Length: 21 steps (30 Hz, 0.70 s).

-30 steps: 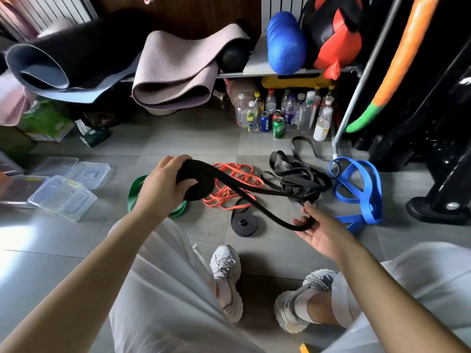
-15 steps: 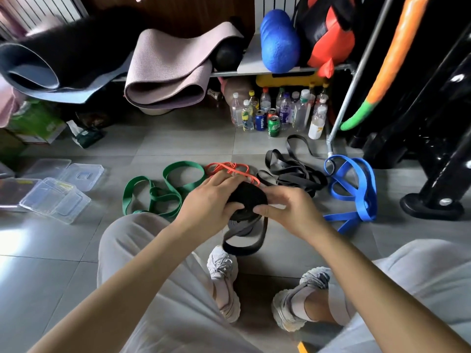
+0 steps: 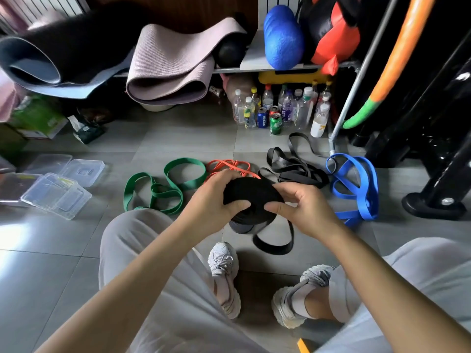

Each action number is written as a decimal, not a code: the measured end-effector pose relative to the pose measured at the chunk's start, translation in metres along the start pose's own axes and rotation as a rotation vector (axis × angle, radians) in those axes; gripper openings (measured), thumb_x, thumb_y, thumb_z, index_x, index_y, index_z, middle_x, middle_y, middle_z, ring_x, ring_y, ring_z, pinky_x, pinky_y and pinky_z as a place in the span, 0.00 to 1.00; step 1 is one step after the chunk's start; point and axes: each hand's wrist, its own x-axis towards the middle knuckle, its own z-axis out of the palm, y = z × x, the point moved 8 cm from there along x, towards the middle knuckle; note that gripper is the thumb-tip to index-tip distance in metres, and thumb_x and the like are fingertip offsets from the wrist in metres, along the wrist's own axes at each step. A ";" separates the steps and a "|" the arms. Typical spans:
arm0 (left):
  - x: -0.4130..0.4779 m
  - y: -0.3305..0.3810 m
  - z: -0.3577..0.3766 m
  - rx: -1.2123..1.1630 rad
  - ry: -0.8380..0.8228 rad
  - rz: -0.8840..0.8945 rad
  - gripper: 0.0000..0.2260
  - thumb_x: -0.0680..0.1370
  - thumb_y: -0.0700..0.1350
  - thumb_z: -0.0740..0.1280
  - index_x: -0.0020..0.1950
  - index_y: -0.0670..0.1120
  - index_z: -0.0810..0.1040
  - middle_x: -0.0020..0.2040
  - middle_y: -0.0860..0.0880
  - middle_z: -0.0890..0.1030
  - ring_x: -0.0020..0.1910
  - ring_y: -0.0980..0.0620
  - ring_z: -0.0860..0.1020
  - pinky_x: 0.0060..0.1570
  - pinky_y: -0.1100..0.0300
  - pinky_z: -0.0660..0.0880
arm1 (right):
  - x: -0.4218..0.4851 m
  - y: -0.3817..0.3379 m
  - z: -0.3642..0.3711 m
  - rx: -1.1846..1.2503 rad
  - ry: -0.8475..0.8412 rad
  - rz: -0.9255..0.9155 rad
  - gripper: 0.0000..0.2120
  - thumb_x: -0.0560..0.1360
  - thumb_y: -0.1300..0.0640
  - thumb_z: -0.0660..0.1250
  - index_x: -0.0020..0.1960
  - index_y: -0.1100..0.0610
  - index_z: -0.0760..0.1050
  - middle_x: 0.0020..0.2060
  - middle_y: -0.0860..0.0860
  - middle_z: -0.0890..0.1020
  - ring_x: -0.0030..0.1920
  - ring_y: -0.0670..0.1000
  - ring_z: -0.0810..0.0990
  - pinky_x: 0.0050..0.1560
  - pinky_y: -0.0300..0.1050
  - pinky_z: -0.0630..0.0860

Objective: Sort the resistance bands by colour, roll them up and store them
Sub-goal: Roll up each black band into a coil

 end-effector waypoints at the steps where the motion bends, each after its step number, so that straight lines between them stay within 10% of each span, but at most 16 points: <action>1: 0.001 0.003 0.002 0.056 -0.071 0.008 0.19 0.71 0.46 0.73 0.60 0.47 0.73 0.49 0.53 0.75 0.51 0.50 0.75 0.50 0.57 0.74 | 0.001 -0.001 0.001 -0.044 -0.015 -0.004 0.17 0.69 0.60 0.74 0.48 0.40 0.77 0.42 0.36 0.83 0.48 0.39 0.81 0.52 0.35 0.75; 8: 0.005 0.023 0.018 0.477 -0.219 0.207 0.24 0.72 0.49 0.70 0.67 0.56 0.69 0.60 0.53 0.78 0.57 0.49 0.75 0.51 0.58 0.71 | 0.004 -0.018 0.010 -0.224 -0.080 -0.064 0.15 0.68 0.58 0.75 0.54 0.50 0.80 0.43 0.40 0.80 0.46 0.39 0.77 0.45 0.24 0.68; 16: 0.003 -0.001 -0.001 -0.128 -0.092 0.043 0.18 0.70 0.38 0.73 0.52 0.57 0.75 0.43 0.60 0.77 0.42 0.61 0.76 0.45 0.66 0.74 | -0.006 0.007 -0.010 0.008 -0.066 0.049 0.18 0.67 0.60 0.75 0.49 0.39 0.78 0.47 0.43 0.84 0.51 0.44 0.82 0.58 0.46 0.76; 21: -0.003 -0.009 -0.004 -0.352 0.046 0.028 0.18 0.68 0.35 0.75 0.48 0.56 0.75 0.41 0.59 0.78 0.39 0.67 0.77 0.41 0.74 0.72 | -0.009 0.008 -0.007 0.260 -0.028 0.045 0.23 0.65 0.70 0.72 0.50 0.45 0.78 0.43 0.38 0.84 0.49 0.39 0.81 0.53 0.35 0.75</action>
